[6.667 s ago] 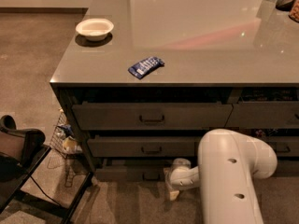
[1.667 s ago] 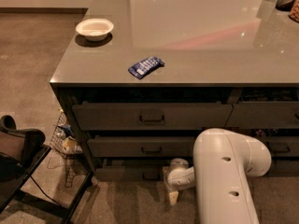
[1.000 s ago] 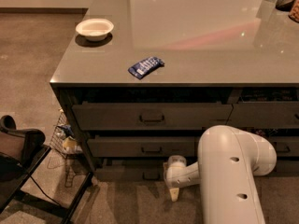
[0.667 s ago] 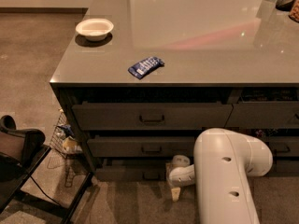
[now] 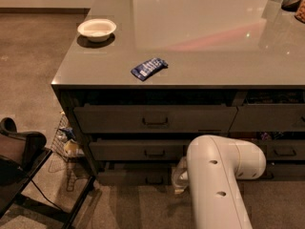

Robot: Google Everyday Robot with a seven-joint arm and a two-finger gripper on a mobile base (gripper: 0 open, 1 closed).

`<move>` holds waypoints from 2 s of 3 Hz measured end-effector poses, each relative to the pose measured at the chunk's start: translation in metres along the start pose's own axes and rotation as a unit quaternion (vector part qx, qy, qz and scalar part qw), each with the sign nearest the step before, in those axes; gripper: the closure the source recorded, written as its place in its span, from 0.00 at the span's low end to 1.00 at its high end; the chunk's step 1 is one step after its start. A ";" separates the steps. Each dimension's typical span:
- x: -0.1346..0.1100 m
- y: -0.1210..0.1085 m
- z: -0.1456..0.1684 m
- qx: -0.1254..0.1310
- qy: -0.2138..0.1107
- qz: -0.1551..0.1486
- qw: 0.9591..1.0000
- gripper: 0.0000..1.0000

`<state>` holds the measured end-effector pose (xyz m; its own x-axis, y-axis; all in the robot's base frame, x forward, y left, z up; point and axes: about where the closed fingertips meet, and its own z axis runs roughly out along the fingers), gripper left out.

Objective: Open bottom drawer

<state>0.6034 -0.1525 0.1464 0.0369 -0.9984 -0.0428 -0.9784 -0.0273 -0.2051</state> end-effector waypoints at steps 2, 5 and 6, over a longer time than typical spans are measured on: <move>0.001 -0.001 -0.018 -0.012 0.019 0.004 1.000 0.83; -0.004 0.019 -0.027 -0.025 0.015 0.024 0.999 1.00; -0.004 0.020 -0.026 -0.025 0.015 0.024 0.999 1.00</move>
Offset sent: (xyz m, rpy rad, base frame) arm -0.0966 0.0042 0.0976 -0.2067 0.1921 -0.1970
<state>0.5788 -0.1502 0.1684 -0.0151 -0.9996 -0.0225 -0.9879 0.0184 -0.1537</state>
